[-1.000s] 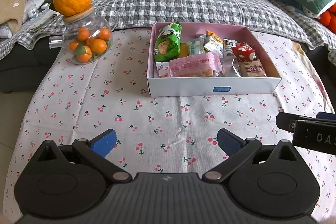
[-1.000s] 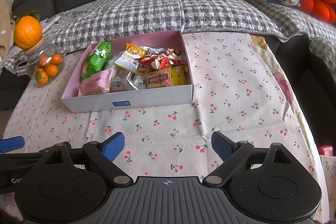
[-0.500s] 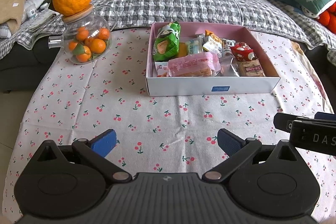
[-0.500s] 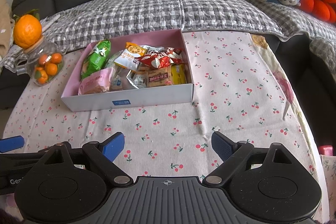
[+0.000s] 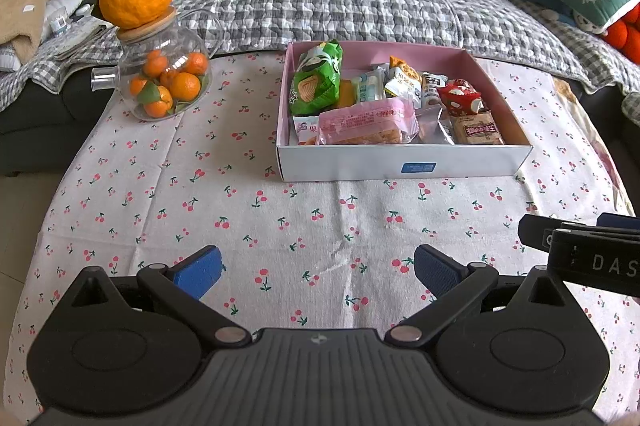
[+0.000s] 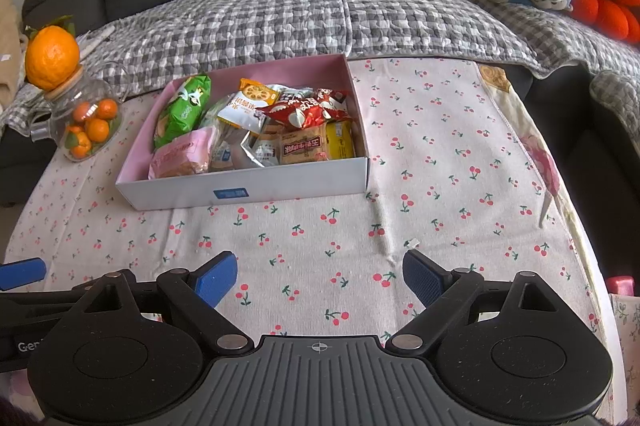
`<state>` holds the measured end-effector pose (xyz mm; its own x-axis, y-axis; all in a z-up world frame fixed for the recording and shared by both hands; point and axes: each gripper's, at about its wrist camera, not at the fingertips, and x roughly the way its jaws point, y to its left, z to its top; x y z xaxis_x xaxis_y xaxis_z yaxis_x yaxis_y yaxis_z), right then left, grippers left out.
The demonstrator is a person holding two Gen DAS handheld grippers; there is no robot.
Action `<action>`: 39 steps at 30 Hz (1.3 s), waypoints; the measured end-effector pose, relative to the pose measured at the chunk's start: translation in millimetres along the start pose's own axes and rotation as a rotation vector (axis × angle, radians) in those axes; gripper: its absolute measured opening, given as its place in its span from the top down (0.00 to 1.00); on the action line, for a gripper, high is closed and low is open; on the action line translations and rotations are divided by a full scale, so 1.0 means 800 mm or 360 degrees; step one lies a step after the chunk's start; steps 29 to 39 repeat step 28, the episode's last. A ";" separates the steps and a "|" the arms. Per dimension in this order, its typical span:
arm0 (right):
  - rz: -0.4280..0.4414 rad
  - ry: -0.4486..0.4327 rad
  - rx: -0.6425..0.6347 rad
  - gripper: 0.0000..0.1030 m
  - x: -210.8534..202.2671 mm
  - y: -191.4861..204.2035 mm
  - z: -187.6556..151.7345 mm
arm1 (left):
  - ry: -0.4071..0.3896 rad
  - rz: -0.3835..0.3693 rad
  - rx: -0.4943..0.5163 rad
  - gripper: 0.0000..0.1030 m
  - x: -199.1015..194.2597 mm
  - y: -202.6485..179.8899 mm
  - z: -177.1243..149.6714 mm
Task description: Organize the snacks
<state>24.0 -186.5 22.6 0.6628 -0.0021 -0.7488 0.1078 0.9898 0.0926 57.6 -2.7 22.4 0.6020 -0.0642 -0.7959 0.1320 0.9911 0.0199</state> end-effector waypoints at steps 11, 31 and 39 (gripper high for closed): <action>0.0000 0.0000 -0.0001 0.11 0.000 0.000 -0.001 | 0.0001 -0.0001 0.0000 0.00 0.000 0.001 0.000; -0.0004 0.0006 -0.0003 0.11 0.002 -0.001 -0.003 | -0.0004 -0.0019 0.0012 0.01 -0.001 0.000 -0.003; -0.0004 0.0006 -0.0003 0.11 0.002 -0.001 -0.003 | -0.0004 -0.0019 0.0012 0.01 -0.001 0.000 -0.003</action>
